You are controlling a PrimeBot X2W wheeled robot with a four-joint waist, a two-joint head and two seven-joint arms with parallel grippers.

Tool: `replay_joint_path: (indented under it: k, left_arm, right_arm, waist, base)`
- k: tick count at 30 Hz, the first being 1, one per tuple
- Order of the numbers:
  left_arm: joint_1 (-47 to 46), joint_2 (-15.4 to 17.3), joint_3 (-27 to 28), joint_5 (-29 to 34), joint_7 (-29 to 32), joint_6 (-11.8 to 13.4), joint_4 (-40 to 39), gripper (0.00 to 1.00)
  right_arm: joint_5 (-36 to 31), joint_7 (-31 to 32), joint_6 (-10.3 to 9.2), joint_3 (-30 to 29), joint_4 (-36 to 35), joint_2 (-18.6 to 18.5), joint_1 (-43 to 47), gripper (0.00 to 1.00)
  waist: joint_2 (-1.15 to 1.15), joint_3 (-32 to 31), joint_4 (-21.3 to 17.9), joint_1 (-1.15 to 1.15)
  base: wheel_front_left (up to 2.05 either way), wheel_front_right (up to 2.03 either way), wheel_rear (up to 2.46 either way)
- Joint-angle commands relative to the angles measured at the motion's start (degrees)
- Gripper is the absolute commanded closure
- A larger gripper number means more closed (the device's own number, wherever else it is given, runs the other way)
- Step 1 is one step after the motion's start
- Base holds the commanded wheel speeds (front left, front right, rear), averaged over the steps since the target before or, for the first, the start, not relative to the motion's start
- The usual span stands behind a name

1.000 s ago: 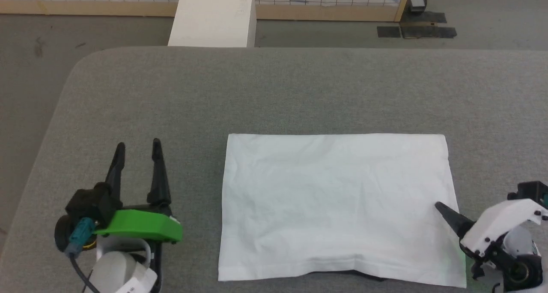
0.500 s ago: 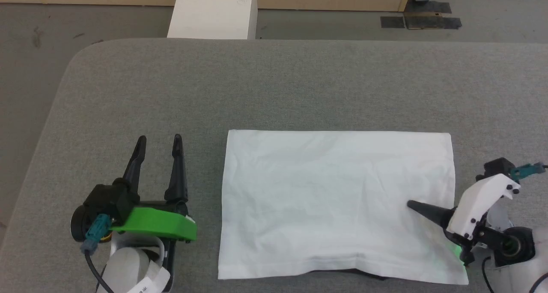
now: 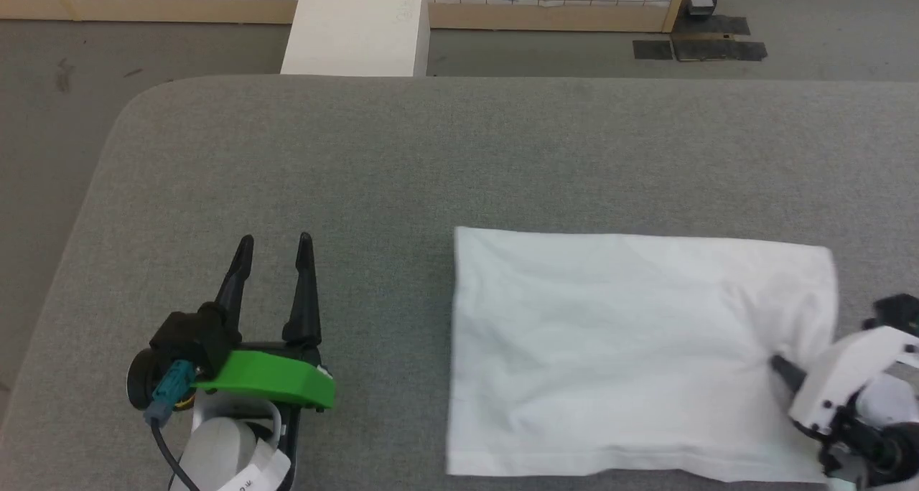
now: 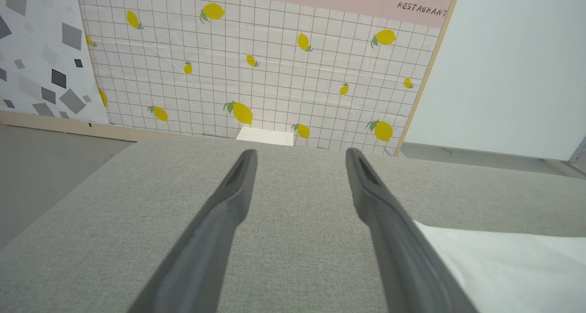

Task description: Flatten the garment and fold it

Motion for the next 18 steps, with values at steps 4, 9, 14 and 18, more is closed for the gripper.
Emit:
replay_joint_path:
  k: [4,9,14,18]
  left_arm:
    - [-0.09,-0.38,0.26,0.46,-0.21,-0.63,0.54,0.00]
    - [0.03,-0.46,0.34,0.56,-0.21,-0.91,1.06,0.00]
    - [0.02,-0.51,0.18,0.67,-0.21,-1.28,1.81,0.00]
    - [-0.05,-0.53,-0.06,0.73,-0.22,-1.57,2.42,0.00]
  right_arm:
    - [-6.88,-2.57,-0.12,-3.62,-4.70,-0.73,2.16,1.00]
    - [-9.30,-2.56,-0.12,-1.77,-11.00,-0.69,3.82,1.00]
    - [-8.88,0.21,-0.12,5.95,-20.79,-0.64,6.67,1.00]
    - [-8.44,4.56,-0.12,15.15,-28.53,-0.80,8.92,1.00]
  waist:
    - [0.00,-0.22,-0.24,0.00]
    - [0.00,-0.58,-0.50,0.00]
    - [0.00,-1.18,-0.60,0.00]
    - [0.00,-1.50,-0.50,0.00]
  base:
    - [0.00,0.00,0.00]
    - [0.00,0.00,0.00]
    - [0.00,0.00,0.00]
    - [0.00,0.00,0.00]
